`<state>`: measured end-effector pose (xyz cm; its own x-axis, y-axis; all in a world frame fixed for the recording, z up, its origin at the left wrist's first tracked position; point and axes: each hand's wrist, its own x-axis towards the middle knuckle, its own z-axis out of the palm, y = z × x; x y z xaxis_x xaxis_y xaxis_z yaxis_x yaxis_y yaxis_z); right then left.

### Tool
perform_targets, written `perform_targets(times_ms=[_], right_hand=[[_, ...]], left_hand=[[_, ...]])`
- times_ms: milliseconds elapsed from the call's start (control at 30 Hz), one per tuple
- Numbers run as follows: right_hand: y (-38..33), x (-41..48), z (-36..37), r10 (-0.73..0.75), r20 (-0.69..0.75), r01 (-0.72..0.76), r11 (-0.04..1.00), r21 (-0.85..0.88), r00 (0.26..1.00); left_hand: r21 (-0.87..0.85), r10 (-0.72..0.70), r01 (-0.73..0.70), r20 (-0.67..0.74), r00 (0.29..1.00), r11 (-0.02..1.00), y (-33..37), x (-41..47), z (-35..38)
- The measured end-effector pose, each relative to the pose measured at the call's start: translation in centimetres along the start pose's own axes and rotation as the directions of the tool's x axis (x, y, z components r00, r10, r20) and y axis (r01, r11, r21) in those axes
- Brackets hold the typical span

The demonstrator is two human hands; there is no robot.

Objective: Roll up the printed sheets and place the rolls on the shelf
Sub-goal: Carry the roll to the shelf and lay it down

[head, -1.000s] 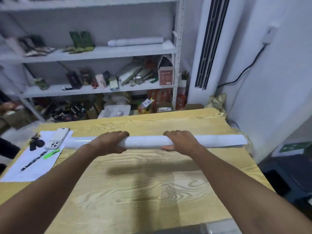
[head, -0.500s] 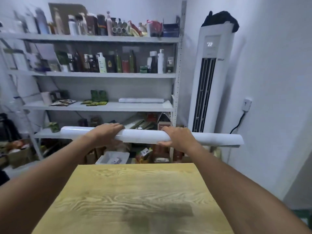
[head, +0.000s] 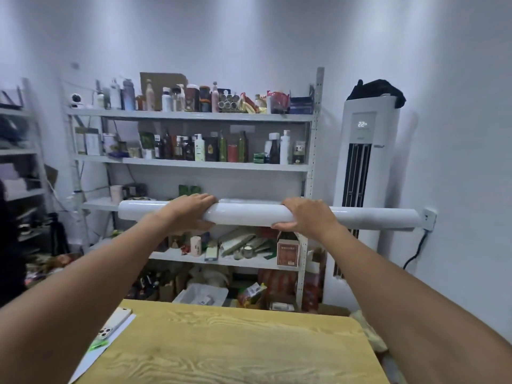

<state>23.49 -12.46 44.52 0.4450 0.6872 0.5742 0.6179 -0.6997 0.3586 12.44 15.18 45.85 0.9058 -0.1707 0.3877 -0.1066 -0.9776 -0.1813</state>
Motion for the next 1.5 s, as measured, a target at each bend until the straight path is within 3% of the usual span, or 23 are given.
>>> perform_targets(times_ms=[500,833,1500], right_hand=[[-3.8,2.1,0.2,-0.035,-0.03,0.034,0.998,-0.056,0.999],[-8.7,4.2,0.7,-0.028,-0.049,0.023,0.994,-0.106,0.998],[-29.6,9.9,0.6,0.069,0.01,-0.067,0.991,-0.116,0.998]], left_hand=[[0.129,-0.064,0.065,-0.015,0.998,0.99,-2.9,-3.3,0.4],[0.083,-0.089,0.089,0.0,0.996,0.993,-7.6,-4.9,2.1],[0.076,-0.024,0.021,0.033,0.999,0.997,-23.8,-16.9,3.1]])
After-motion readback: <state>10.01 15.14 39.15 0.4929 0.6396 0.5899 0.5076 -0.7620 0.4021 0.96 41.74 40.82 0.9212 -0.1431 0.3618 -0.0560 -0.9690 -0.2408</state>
